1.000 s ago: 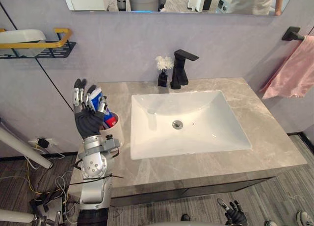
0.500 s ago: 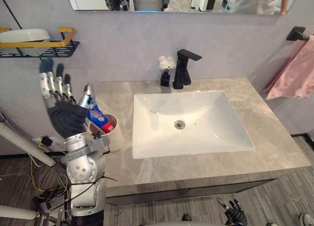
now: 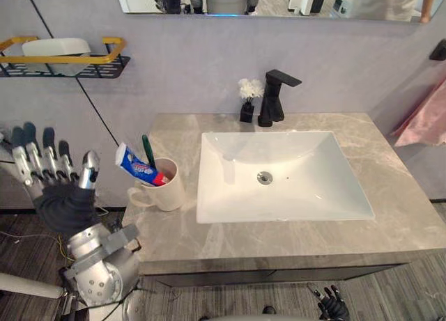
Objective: Organize washtable
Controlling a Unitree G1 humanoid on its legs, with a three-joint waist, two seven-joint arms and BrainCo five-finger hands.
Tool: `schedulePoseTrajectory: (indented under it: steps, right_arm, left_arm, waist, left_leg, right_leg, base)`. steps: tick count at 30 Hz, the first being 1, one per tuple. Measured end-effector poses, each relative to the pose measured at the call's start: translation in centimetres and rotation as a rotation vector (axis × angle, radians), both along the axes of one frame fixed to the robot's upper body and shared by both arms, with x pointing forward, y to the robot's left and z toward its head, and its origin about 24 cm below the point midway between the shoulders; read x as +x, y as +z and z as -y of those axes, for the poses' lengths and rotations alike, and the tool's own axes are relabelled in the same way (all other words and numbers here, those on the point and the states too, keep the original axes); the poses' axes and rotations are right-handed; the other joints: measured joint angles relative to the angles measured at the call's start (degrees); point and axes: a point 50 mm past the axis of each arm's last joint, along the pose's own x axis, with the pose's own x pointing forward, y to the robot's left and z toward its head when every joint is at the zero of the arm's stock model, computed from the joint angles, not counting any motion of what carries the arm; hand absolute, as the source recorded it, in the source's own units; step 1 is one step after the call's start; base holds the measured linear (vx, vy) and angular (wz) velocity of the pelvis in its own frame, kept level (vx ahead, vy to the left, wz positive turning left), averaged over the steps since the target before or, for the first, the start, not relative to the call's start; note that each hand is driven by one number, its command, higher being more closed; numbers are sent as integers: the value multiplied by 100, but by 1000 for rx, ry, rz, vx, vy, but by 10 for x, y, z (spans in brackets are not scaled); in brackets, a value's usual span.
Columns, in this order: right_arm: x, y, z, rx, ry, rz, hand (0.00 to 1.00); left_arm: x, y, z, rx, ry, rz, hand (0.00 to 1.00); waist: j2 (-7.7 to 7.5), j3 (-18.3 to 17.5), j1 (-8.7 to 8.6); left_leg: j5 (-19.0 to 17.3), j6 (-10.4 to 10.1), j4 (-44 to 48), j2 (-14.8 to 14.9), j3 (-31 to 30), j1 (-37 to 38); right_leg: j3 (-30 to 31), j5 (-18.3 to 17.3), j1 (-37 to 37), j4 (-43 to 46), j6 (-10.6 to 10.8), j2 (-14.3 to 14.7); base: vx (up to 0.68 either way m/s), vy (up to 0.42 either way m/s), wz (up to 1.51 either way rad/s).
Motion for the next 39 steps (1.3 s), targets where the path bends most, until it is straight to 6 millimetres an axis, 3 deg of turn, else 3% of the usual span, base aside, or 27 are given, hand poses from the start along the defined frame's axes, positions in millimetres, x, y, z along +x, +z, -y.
schedulePoseTrajectory:
  steps: [6, 15, 27, 32, 39]
  right_arm:
    - [-3, -2, -14, 28, 42, -14, 0]
    - [-3, -2, -20, 27, 68, -15, 0]
    - [-3, -1, -20, 23, 66, -17, 0]
    - [-3, -1, -20, 21, 69, -18, 0]
    - [-1, -2, -26, 21, 114, -23, 0]
  left_arm:
    - [2, -49, 8, -161, -100, -204, 100]
    - [5, -85, 22, -228, -184, -370, 100]
    - [9, -97, 35, -250, -243, -432, 100]
    - [19, -94, 55, -215, -361, -422, 100]
    - [23, -107, 68, -201, -434, -487, 100]
  waist:
    - [-87, 33, 113]
    - [-202, -13, 316]
    - [-216, -34, 313]
    - [-198, -47, 308]
    - [-94, -135, 297]
  left_leg:
    - [7, 11, -21, -14, -21, 88]
    - [4, 6, -88, 2, 30, 122]
    - [-76, -57, 11, 26, 149, 111]
    - [-78, -57, 6, 32, 173, 107]
    - [-71, -54, -21, 36, 241, 141]
  right_leg:
    - [-82, -33, 116, 1, 38, -29]
    - [-165, -92, 153, 3, 64, -41]
    - [-170, -136, 177, 2, 75, -35]
    - [-151, -138, 160, 2, 71, -27]
    - [-103, -134, 114, 1, 68, -21]
  base:
    - [-38, -9, 5]
    - [-7, -7, 4]
    - [-8, -6, 0]
    - [-21, -9, -1]
    - [-4, -8, -4]
